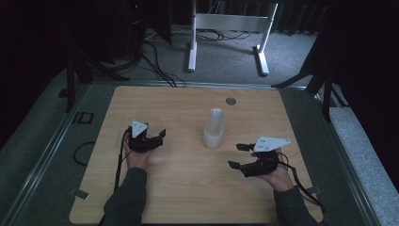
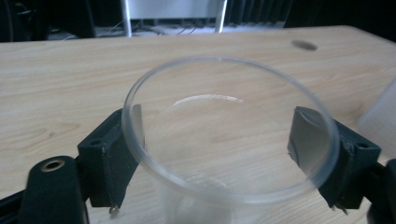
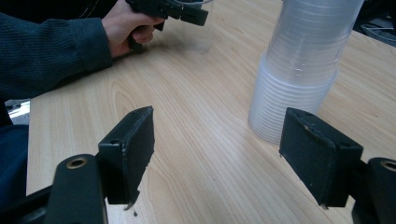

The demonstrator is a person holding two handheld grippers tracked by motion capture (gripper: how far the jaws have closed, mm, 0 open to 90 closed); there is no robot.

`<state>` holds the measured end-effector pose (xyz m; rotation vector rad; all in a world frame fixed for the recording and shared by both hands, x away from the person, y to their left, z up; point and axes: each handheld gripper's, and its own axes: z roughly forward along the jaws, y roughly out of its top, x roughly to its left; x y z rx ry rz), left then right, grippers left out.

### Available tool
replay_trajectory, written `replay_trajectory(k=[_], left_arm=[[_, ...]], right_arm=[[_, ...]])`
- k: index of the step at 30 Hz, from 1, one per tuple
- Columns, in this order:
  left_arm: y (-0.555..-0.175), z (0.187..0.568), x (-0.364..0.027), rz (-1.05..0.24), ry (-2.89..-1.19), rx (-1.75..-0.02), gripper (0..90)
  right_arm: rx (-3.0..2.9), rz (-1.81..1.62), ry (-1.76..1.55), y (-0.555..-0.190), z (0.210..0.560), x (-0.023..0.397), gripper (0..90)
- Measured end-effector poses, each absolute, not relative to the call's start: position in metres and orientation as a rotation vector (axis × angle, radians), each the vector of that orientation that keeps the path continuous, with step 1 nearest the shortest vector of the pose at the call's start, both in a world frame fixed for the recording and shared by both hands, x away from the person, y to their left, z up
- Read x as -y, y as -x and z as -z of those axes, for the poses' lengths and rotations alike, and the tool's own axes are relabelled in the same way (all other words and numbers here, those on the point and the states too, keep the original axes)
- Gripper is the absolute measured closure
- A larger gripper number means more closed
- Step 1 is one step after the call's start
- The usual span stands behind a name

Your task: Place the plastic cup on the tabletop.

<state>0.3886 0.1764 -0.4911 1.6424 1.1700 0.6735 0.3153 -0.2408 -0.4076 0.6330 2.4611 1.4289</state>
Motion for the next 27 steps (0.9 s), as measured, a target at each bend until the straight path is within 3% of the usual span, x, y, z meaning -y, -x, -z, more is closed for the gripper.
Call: replay_trajectory(k=[12,27], left_arm=[[-0.379,0.485,-0.18,-0.669,-1.64,-1.181,5.4],[-0.326,0.46,-0.188,-0.69,-1.507,-1.092,4.1]], right_arm=[[-2.466,-1.425,-0.633,-0.316,0.409,0.24,26.0],[-2.449,-1.428,-0.653,-0.317,0.409,0.246,26.0]])
